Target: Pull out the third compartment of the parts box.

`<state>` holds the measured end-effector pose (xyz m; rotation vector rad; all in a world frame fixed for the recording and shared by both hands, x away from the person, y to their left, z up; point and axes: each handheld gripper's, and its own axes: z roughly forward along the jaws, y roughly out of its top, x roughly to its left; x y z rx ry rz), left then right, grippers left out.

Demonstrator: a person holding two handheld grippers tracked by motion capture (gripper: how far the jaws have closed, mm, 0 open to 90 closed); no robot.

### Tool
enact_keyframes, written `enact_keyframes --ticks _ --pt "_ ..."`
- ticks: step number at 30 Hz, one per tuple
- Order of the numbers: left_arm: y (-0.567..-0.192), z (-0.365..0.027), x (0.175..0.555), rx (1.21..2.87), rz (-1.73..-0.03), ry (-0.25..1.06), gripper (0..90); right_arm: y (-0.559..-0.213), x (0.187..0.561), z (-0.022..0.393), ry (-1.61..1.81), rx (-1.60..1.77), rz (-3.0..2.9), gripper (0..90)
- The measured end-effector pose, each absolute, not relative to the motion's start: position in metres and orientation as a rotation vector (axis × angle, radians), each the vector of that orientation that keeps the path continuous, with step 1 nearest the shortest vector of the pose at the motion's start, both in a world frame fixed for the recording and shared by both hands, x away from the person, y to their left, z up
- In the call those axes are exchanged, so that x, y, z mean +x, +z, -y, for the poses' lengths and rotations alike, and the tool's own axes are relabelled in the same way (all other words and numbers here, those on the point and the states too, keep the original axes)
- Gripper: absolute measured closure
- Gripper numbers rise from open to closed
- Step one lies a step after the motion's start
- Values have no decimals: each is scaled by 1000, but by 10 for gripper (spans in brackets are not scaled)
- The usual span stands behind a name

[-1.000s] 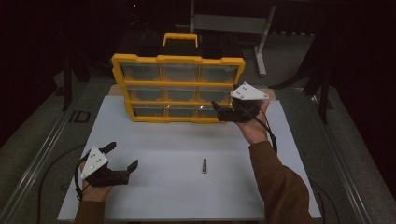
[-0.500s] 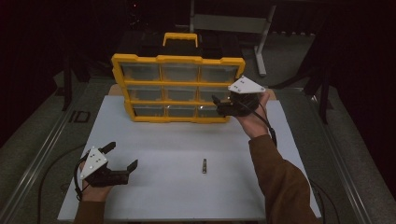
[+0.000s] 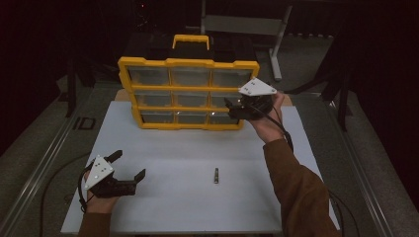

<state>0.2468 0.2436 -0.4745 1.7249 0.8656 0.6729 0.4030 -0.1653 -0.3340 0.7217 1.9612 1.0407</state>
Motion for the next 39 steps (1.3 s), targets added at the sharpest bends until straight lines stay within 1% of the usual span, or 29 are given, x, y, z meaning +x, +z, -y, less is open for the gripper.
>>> enact_keyframes --ticks 18,22,39 --pt "-475 -244 247 1722 -867 670 0 -325 403 156 921 636 -1956 97" --pt "-475 -244 247 1721 -867 670 0 -325 404 154 888 625 -1963 110" --pt "-475 -244 247 1721 -867 667 0 -321 400 144 734 467 -1903 107"
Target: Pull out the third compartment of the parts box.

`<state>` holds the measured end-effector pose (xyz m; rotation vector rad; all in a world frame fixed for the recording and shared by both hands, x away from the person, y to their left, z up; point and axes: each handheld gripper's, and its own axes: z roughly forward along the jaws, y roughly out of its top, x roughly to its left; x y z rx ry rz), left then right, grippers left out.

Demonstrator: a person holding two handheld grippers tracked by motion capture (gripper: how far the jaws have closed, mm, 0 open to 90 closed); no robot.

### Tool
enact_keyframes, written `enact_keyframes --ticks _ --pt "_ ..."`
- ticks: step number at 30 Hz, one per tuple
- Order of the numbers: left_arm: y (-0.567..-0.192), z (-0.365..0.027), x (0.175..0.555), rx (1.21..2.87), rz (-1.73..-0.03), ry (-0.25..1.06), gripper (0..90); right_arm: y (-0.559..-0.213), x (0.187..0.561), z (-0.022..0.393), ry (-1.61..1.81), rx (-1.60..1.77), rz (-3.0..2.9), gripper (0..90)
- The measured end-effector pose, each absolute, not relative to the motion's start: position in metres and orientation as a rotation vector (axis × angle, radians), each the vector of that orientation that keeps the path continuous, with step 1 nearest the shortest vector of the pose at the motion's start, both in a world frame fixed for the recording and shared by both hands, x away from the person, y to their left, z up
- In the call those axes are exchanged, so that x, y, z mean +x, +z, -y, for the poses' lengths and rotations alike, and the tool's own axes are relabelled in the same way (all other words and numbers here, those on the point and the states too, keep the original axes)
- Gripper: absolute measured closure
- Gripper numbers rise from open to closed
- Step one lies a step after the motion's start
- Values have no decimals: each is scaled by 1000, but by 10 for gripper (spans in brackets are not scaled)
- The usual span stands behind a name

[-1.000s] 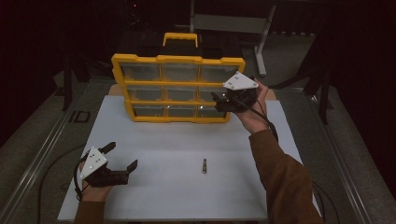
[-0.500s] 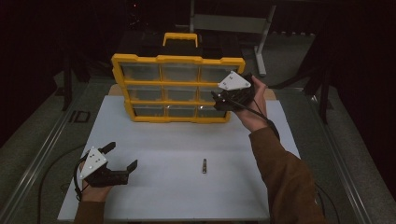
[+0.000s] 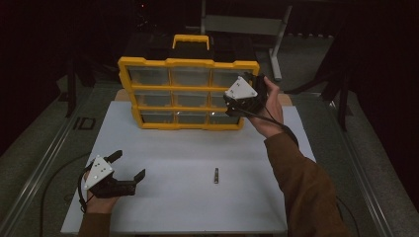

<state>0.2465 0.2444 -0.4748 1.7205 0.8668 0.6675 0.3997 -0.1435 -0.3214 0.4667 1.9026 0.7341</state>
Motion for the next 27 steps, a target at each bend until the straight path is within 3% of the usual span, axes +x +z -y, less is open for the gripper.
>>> enact_keyframes --ticks 27 --pt "-476 -245 247 1721 -867 657 0 -326 405 126 468 255 -1799 133"
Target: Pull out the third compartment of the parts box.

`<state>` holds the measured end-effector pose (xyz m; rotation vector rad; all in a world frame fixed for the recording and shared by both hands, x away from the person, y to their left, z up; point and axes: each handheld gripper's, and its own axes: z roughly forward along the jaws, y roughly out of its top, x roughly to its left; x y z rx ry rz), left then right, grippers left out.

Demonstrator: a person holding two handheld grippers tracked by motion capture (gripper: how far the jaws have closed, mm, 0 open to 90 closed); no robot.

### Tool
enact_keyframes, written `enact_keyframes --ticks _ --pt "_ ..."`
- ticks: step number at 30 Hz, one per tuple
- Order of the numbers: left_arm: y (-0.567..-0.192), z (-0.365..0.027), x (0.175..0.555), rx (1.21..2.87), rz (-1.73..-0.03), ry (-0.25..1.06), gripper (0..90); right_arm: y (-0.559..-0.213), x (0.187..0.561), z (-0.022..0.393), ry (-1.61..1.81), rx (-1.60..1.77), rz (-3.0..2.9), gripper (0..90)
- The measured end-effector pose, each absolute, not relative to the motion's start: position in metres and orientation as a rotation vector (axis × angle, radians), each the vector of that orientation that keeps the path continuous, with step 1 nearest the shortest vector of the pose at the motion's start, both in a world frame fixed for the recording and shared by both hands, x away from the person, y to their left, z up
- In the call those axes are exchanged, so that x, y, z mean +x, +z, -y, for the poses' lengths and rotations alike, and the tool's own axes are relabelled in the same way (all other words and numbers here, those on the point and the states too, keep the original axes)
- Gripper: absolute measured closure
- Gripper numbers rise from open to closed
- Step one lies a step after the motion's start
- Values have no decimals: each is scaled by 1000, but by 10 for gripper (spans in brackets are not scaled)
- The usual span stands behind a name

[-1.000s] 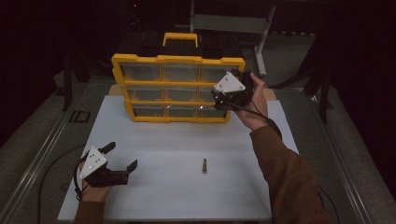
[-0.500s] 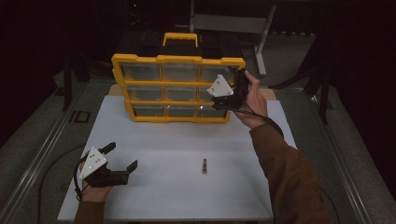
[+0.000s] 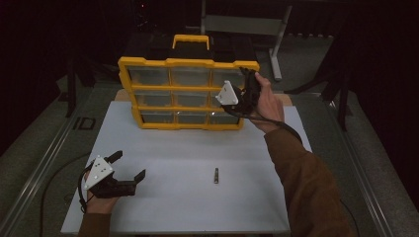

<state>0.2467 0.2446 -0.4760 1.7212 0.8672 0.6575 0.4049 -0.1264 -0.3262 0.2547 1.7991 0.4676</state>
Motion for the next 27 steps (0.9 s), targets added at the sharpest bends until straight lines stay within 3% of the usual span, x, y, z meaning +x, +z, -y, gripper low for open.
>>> enact_keyframes --ticks 15,25,27 --pt "-476 -244 247 1721 -870 656 0 -326 415 125 329 152 -1726 168" --pt "-476 -246 246 1712 -872 651 0 -328 418 122 238 72 -1659 274" --pt "-476 -246 246 1709 -873 651 0 -331 419 121 198 48 -1631 335"
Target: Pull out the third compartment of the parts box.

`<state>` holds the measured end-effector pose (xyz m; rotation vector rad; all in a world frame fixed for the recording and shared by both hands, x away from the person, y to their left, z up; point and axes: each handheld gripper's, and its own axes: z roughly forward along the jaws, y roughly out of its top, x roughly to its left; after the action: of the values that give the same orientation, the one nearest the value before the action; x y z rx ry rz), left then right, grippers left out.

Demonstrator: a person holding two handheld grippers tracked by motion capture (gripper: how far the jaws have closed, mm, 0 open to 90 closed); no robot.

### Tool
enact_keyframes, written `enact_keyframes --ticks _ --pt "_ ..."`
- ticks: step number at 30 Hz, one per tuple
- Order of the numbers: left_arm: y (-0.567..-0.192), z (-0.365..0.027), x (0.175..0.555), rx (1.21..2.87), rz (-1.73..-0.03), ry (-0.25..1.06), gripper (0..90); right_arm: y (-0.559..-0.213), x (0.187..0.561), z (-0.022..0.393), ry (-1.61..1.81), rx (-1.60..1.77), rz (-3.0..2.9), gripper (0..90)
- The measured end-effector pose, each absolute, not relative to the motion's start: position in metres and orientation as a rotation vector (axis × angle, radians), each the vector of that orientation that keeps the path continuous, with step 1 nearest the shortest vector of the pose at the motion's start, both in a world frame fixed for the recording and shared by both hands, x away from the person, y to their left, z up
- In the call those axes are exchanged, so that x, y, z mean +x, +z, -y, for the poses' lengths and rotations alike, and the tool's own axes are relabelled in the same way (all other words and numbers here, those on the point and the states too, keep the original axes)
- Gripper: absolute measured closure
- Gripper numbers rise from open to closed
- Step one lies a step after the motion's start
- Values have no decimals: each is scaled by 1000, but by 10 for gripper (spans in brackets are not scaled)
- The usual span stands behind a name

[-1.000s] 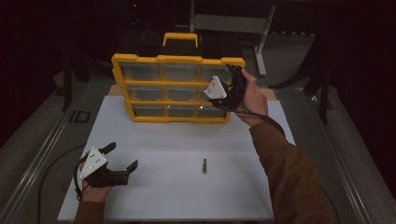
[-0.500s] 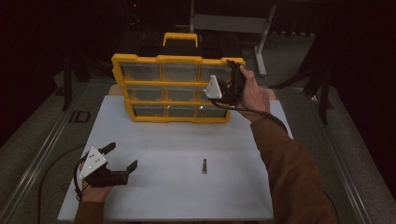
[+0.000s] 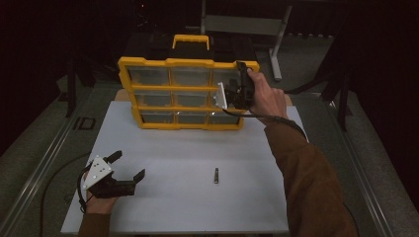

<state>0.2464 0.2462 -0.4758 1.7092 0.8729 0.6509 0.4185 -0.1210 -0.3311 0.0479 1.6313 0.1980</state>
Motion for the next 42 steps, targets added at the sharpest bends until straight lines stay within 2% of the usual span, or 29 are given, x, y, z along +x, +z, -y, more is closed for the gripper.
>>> enact_keyframes --ticks 10,15,27,42 --pt "-476 -246 246 1709 -877 649 0 -334 424 122 139 27 -1550 513" --pt "-475 -246 246 1707 -877 648 0 -336 426 125 109 23 -1537 568" --pt "-476 -246 246 1708 -876 647 0 -340 426 127 73 -16 -1499 592" --pt "-476 -245 247 1713 -879 647 0 -339 422 127 71 -23 -1490 560"
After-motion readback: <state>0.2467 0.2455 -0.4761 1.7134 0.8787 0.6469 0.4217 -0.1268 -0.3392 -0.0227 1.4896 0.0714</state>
